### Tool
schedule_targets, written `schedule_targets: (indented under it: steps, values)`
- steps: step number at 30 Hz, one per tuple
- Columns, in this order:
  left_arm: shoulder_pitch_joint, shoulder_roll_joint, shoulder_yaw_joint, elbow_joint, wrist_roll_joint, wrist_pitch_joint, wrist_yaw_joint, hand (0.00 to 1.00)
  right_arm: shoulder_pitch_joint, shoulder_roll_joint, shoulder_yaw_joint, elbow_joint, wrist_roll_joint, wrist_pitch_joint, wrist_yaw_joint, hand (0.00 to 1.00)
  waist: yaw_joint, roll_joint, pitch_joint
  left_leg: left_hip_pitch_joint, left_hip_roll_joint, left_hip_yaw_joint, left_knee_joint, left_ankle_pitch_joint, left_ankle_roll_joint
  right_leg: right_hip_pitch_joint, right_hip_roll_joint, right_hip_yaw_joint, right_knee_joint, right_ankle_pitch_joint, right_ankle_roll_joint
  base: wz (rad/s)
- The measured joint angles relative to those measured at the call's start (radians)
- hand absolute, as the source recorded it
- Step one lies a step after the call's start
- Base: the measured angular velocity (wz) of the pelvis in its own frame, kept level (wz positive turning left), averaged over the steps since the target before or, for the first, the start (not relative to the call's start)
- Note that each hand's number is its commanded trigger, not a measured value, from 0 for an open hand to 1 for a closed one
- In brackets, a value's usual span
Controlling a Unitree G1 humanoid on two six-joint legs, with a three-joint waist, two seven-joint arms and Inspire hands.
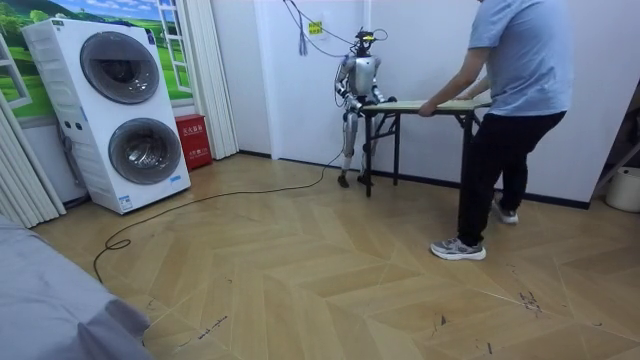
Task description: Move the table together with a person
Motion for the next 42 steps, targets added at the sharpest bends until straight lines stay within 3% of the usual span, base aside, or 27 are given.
schedule_targets:
  steps: [6,11,14,18,23,38,39,41,42]
  values:
    - [0.021,0.001,-0.004,-0.001,-0.005,-0.003,0.007,1.00,0.003,-0.022,0.014,0.000,0.010,-0.004,-0.007,1.00,0.059,-0.026,0.0008,-0.006,-0.012,-0.033,-0.001,0.016,0.003,0.034,0.028,0.098,-0.078,0.021,0.008,0.19]
    - [0.032,0.004,0.004,-0.013,-0.005,-0.001,0.007,1.00,-0.006,-0.025,0.029,0.000,0.013,-0.012,-0.008,1.00,0.100,-0.031,0.0008,-0.019,-0.014,-0.067,0.007,0.026,-0.004,0.045,0.041,0.095,-0.096,0.027,0.003,0.23]
    - [0.042,0.012,0.009,-0.024,-0.004,-0.002,0.007,1.00,-0.009,-0.027,0.040,0.000,0.017,-0.011,-0.009,1.00,0.098,-0.030,0.0006,-0.032,-0.018,-0.100,0.020,0.032,-0.012,0.049,0.053,0.088,-0.096,0.029,-0.001,0.37]
    - [0.042,0.019,0.008,-0.024,-0.005,-0.001,0.008,1.00,-0.008,-0.036,0.042,0.007,0.023,-0.009,-0.009,1.00,0.084,-0.028,0.0005,-0.042,-0.032,-0.155,0.026,0.046,-0.025,0.064,0.062,0.046,-0.098,0.029,-0.002,0.44]
    - [0.041,0.017,0.009,-0.023,-0.009,0.004,0.009,1.00,-0.017,-0.037,0.041,0.013,0.022,-0.008,-0.009,1.00,0.070,-0.025,0.0005,-0.053,-0.049,-0.194,0.024,0.054,-0.032,0.075,0.067,0.026,-0.116,0.028,-0.007,0.26]
    - [0.024,0.023,-0.005,-0.022,-0.009,-0.003,0.023,1.00,-0.017,-0.036,0.044,0.013,0.026,-0.019,-0.012,1.00,0.063,-0.022,0.0013,-0.053,-0.061,-0.198,0.008,0.059,-0.022,0.090,0.063,0.022,-0.112,0.028,-0.007,0.18]
    - [0.023,0.024,-0.003,-0.022,-0.009,-0.002,0.023,1.00,-0.017,-0.036,0.044,0.013,0.026,-0.020,-0.012,0.76,0.063,-0.022,0.0013,-0.052,-0.061,-0.198,0.007,0.059,-0.022,0.091,0.063,0.023,-0.112,0.028,-0.007,0.08]
    - [0.020,0.024,-0.003,-0.022,-0.009,-0.002,0.027,1.00,-0.017,-0.036,0.044,0.013,0.029,-0.020,-0.012,1.00,0.063,-0.022,0.0013,-0.051,-0.062,-0.198,0.006,0.059,-0.022,0.091,0.063,0.027,-0.109,0.028,-0.007,0.08]
    - [0.017,0.024,-0.005,-0.022,-0.009,-0.002,0.033,1.00,-0.017,-0.036,0.044,0.015,0.031,-0.021,-0.012,1.00,0.063,-0.023,0.0015,-0.049,-0.062,-0.199,0.005,0.059,-0.022,0.090,0.063,0.033,-0.103,0.028,-0.007,0.08]
